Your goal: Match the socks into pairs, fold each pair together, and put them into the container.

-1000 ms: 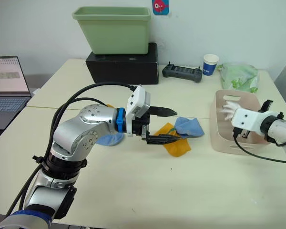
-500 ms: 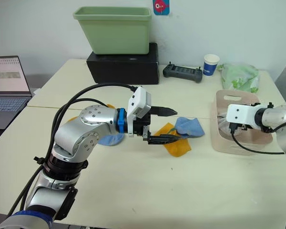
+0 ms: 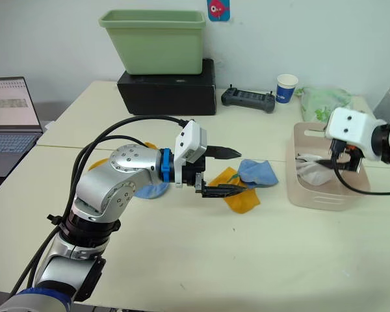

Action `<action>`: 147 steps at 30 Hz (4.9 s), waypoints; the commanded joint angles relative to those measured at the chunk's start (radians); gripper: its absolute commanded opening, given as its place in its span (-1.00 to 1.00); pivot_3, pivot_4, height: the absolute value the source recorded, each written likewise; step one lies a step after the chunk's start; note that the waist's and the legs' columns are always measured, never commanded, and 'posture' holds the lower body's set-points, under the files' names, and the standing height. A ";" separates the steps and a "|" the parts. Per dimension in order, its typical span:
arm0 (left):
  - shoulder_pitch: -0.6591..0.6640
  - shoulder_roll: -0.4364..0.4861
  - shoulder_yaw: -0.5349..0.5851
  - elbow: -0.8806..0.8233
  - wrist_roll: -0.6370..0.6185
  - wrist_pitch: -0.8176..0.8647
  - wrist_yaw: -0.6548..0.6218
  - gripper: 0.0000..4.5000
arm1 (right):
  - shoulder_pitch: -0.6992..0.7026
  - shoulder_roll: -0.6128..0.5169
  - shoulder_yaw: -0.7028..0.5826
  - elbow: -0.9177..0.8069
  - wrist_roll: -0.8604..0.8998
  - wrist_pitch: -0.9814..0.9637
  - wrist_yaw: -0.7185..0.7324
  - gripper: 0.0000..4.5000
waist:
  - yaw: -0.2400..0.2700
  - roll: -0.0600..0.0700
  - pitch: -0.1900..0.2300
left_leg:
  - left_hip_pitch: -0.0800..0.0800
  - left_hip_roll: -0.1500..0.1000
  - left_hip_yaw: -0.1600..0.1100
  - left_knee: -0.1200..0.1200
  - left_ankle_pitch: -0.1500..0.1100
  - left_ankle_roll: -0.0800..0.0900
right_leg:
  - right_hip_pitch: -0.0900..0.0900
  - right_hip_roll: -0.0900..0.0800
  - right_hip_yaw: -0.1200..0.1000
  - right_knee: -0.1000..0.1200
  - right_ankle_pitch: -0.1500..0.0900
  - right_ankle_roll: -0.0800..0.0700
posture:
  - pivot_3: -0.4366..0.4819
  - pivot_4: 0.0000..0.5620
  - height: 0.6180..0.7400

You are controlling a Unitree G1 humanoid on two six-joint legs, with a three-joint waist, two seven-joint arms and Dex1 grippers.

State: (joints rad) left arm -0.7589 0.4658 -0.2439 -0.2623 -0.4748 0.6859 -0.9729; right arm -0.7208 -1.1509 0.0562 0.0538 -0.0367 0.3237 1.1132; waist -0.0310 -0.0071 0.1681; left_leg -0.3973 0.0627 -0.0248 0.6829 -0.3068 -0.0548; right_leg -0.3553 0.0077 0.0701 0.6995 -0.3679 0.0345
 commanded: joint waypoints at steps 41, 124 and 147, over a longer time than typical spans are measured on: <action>0.348 0.210 0.393 -0.152 -0.056 -0.049 0.080 1.00 | 0.073 0.195 -0.318 -0.273 0.241 0.287 -0.073 0.99 | -0.005 0.000 0.000 | 0.000 0.001 -0.001 0.002 0.000 0.000 | -0.002 0.000 0.001 0.007 0.000 0.000 | -0.05 -0.47 0.68; 0.201 -0.144 -0.099 0.454 0.439 -0.539 0.250 1.00 | 0.594 0.722 0.175 -0.593 0.222 0.496 -0.632 -0.98 | -0.001 -0.006 -0.003 | 0.005 0.000 -0.003 -0.003 0.001 0.001 | 0.002 0.003 0.000 0.002 0.001 0.001 | -0.05 -0.47 0.68; 0.312 -0.091 0.144 0.152 0.246 -0.223 0.237 -0.98 | 0.598 0.666 0.091 -0.597 0.264 0.411 -0.560 -1.00 | -0.001 -0.006 -0.003 | 0.005 0.000 -0.003 -0.002 0.001 0.000 | 0.002 0.002 0.000 0.004 0.001 0.001 | -0.05 -0.47 0.68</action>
State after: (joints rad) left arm -0.4576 0.3471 -0.1835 -0.0092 -0.1448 0.3698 -0.7306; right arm -0.1210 -0.4649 0.2033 -0.5058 0.1903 0.7762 0.5141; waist -0.0324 -0.0132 0.1654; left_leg -0.3928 0.0629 -0.0277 0.6805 -0.3058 -0.0546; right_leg -0.3537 0.0099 0.0696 0.7037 -0.3674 0.0353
